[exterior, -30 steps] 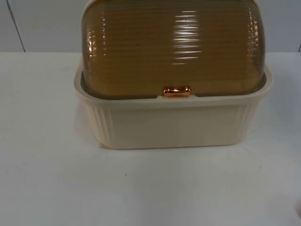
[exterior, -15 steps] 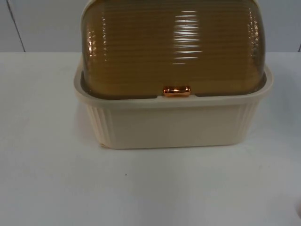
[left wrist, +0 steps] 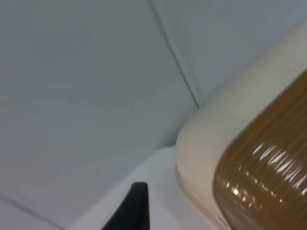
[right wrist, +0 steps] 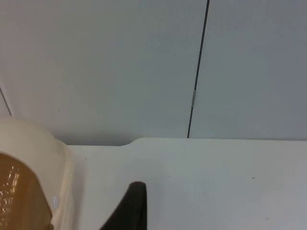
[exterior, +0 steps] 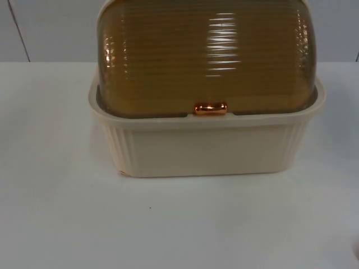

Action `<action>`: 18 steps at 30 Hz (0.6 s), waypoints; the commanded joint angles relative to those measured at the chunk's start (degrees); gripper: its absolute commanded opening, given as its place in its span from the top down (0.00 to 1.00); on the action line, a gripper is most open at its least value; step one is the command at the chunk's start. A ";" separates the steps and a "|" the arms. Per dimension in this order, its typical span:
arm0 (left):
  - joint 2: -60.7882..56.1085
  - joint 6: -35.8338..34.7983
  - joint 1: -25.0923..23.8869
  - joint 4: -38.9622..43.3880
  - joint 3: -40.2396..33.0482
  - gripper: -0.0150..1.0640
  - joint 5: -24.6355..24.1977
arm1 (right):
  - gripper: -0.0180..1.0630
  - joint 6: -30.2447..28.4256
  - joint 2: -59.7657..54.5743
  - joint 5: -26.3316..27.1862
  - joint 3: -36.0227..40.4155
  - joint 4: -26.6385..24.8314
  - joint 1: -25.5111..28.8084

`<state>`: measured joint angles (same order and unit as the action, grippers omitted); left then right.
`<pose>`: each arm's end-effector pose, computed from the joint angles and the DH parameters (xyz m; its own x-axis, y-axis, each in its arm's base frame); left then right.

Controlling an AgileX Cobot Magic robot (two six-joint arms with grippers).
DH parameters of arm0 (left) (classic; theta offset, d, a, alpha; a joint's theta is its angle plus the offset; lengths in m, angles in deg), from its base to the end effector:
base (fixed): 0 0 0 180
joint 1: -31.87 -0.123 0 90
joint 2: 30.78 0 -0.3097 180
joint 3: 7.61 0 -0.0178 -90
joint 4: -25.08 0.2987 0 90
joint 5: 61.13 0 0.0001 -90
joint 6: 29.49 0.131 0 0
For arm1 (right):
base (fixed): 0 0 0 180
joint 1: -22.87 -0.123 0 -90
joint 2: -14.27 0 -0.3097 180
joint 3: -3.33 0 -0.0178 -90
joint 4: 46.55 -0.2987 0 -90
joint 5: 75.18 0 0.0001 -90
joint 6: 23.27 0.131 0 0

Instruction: Open the box lid with the left hand, place the block into the box with the right hand, then close the box lid with the left hand.

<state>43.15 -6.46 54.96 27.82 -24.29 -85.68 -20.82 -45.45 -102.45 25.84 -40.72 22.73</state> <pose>0.3061 -0.1277 0.3795 -0.1908 0.5496 -0.8133 0.5073 0.7645 0.3977 0.2608 -0.0055 0.4050 -0.3334 -0.0485 -0.9415 0.0256 0.9978 -0.0605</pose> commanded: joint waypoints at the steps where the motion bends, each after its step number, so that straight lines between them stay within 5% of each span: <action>1: 1.36 5.22 1.43 -0.64 1.49 0.01 -0.36 | 0.12 -0.49 0.14 0.08 -0.28 0.15 0.14; 6: 7.84 14.95 4.90 -0.64 4.19 0.01 -2.20 | 0.12 -0.49 0.14 -0.63 -0.28 0.15 0.14; 13: 14.85 15.70 8.05 -0.53 6.13 0.01 -1.91 | 0.12 -0.49 0.14 -0.95 -0.28 0.15 0.14; 18: 18.04 18.60 14.83 -0.22 6.13 0.01 -3.50 | 0.12 -0.49 0.14 -0.95 -0.28 0.15 0.14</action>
<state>60.97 11.16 68.18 27.82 -18.49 -88.83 -20.82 -45.45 -103.39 25.84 -40.72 22.73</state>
